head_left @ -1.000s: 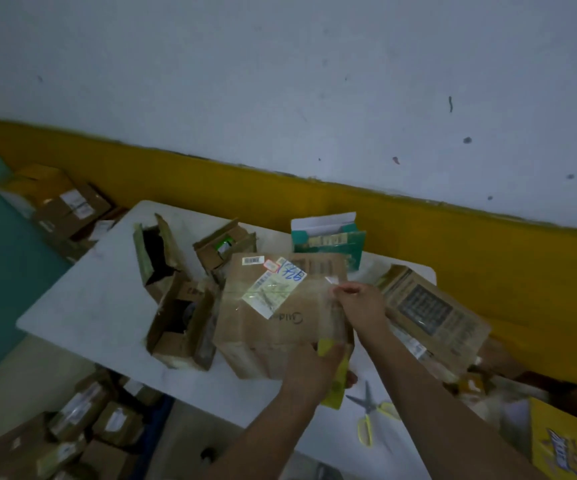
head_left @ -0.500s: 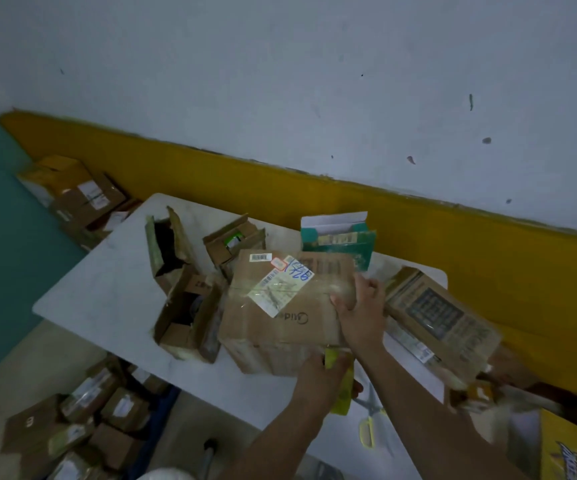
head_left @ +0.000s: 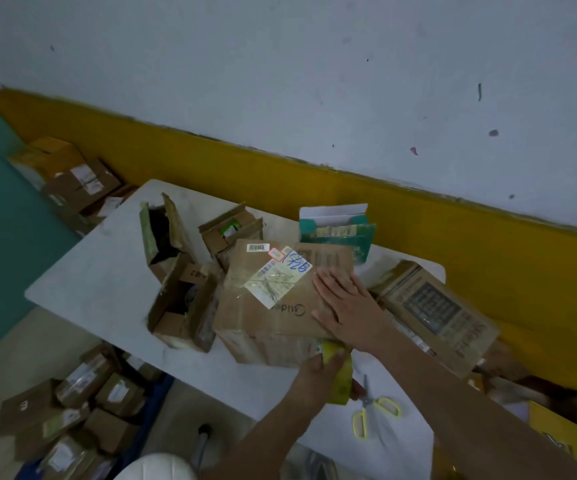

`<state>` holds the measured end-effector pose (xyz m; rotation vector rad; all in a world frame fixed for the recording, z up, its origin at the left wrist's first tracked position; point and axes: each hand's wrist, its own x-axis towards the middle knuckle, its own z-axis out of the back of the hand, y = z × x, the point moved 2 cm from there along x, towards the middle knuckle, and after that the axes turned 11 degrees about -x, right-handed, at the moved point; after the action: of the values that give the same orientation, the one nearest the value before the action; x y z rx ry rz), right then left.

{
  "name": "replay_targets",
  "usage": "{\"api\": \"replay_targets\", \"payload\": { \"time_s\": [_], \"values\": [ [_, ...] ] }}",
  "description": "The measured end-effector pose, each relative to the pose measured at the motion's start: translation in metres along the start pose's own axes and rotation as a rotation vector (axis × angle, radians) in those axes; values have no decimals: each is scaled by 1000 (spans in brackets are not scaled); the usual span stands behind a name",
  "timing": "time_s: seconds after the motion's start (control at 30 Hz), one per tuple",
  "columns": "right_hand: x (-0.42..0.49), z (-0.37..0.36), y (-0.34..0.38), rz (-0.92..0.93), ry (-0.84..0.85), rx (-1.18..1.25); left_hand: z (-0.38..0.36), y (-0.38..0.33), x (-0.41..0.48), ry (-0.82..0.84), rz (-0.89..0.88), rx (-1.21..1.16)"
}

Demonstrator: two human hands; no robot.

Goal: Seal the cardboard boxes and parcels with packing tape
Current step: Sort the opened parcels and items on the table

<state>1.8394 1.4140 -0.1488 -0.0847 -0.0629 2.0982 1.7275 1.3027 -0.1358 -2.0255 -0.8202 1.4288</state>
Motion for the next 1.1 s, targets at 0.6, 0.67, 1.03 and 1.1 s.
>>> {"api": "replay_targets", "payload": {
  "time_s": [0.6,0.67,1.03,1.1],
  "values": [
    [-39,-17,-4,55,-34,54,130,13,18,-844,50,296],
    [-35,-12,-5,58,-79,32,146,1,16,-829,-136,334],
    [-32,31,-9,31,4,-108,141,-55,-5,-814,-503,435],
    [-30,49,-13,9,58,70,137,-75,-8,-830,-530,482]
  ]
}}
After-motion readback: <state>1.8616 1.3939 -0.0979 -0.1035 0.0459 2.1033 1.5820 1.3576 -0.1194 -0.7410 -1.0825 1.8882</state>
